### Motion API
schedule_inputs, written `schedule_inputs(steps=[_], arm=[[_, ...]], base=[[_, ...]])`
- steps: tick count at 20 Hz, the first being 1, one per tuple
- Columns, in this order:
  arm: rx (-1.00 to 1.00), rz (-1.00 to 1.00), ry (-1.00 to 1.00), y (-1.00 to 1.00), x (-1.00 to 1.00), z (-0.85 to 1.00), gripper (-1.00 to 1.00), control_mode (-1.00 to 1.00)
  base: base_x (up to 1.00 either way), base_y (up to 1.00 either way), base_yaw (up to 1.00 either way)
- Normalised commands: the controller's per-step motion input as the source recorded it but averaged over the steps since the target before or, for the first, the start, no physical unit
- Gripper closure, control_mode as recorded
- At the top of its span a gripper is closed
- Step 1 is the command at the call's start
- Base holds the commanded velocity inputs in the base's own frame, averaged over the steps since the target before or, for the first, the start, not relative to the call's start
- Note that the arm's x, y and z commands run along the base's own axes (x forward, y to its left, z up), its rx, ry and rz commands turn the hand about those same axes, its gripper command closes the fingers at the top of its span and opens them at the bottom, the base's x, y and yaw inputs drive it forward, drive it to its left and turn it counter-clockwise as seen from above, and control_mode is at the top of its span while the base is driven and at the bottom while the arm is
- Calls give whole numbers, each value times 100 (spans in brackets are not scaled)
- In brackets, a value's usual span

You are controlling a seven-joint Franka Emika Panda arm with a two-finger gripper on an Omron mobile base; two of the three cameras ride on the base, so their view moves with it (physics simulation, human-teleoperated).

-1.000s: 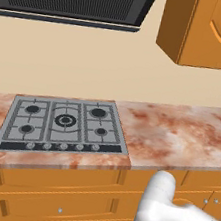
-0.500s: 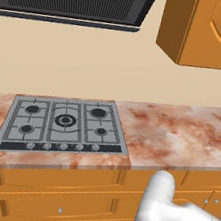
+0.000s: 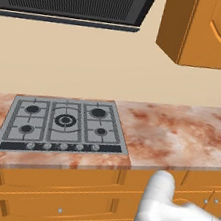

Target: Take the tongs from the drawer on the right and place them on the dining counter next to the tray containing the kebab skewer.

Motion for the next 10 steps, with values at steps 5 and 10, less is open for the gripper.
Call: schedule_inputs(steps=[5,10], arm=[[0,0,-2,19,0,-37,-100,-100],[0,0,0,30,0,-51,-100,-100]], base=[[0,0,0],[0,0,0]])
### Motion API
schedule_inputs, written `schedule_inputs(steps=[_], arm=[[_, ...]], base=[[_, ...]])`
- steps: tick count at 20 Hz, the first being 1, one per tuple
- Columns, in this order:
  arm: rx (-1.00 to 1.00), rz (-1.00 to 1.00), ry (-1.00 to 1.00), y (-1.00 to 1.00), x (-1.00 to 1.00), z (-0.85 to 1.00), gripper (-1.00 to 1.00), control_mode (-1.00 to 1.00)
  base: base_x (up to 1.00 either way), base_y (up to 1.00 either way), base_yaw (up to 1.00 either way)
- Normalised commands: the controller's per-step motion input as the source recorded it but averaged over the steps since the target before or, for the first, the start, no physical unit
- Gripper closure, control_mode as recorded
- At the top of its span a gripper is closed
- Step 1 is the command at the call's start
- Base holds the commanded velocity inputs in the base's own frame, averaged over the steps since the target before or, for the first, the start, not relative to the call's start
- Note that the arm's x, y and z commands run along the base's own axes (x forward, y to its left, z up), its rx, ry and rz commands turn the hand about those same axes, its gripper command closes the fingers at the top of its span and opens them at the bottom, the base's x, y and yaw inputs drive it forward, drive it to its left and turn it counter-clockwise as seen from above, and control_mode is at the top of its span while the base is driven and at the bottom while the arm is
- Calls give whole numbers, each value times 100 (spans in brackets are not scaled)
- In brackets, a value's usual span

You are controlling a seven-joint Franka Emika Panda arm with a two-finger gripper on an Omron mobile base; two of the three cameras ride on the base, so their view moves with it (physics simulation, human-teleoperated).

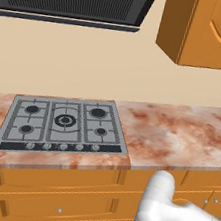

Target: Take the tongs from the drawer on the right and place them on the dining counter next to the tray containing the kebab skewer.

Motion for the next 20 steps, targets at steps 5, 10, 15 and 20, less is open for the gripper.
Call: schedule_inputs(steps=[5,10,15,20], arm=[[0,2,-2,39,3,-50,-100,-100],[0,0,-9,15,44,-18,-100,-100],[0,0,-8,0,73,-27,-100,-100],[0,0,-3,10,32,-28,-100,-100]], base=[[0,0,0],[0,0,0],[0,0,0],[0,0,0]])
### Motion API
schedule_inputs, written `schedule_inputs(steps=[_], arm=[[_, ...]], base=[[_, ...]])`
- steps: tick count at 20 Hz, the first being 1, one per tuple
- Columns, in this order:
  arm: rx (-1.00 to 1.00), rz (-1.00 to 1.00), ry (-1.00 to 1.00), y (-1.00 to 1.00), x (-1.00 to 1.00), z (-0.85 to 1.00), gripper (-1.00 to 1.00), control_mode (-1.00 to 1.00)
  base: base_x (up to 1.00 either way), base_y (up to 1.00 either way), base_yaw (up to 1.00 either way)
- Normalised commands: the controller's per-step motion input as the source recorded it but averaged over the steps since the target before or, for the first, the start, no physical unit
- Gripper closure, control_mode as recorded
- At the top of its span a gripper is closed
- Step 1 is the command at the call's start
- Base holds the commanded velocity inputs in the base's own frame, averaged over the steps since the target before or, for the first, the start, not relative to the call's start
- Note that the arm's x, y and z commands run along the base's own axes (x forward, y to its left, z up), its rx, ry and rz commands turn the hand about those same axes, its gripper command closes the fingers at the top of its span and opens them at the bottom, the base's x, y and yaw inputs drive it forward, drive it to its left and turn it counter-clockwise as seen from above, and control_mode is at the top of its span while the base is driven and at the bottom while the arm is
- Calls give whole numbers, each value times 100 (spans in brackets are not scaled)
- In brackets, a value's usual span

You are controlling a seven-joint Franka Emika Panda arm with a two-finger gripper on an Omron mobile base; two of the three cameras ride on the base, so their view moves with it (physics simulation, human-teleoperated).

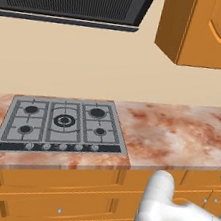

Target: Take the tongs from the drawer on the right and place them on the dining counter next to the tray containing the kebab skewer.

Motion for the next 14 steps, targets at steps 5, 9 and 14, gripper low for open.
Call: schedule_inputs(steps=[5,9,14], arm=[[0,0,0,26,29,-29,100,-100],[0,0,0,17,29,-16,100,-100],[0,0,-2,17,18,-15,100,-100]], base=[[0,0,0],[0,0,0],[0,0,0]])
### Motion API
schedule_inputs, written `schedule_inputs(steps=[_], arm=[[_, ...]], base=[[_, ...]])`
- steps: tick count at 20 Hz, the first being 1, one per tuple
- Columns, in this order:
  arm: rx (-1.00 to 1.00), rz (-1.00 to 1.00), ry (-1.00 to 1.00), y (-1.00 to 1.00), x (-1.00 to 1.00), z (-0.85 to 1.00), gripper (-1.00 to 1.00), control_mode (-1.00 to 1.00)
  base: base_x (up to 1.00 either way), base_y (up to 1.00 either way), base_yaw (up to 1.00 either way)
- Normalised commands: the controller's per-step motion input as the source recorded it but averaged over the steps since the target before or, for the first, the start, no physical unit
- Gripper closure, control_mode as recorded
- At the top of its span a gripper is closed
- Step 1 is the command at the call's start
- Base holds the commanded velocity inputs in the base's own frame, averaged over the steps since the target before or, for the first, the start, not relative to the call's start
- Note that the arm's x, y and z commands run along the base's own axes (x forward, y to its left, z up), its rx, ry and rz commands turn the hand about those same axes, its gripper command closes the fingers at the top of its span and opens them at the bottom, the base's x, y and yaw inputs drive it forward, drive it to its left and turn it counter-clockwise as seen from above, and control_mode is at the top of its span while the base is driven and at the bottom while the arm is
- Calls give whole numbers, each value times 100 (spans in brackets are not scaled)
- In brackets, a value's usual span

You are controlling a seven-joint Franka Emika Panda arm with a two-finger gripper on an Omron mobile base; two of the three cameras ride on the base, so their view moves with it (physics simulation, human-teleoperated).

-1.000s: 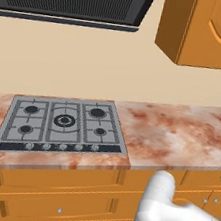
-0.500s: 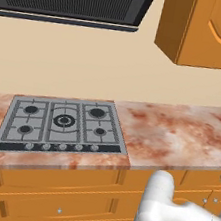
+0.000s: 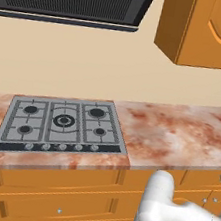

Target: Take the tongs from the drawer on the right and place them on the dining counter next to the tray containing the kebab skewer.

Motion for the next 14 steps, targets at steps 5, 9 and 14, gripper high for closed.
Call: schedule_inputs(steps=[5,9,14], arm=[[0,0,0,16,7,-19,100,-100],[0,0,-4,5,0,-3,100,-100],[0,0,-3,5,-26,-2,100,-100]], base=[[0,0,0],[0,0,0],[0,0,0]])
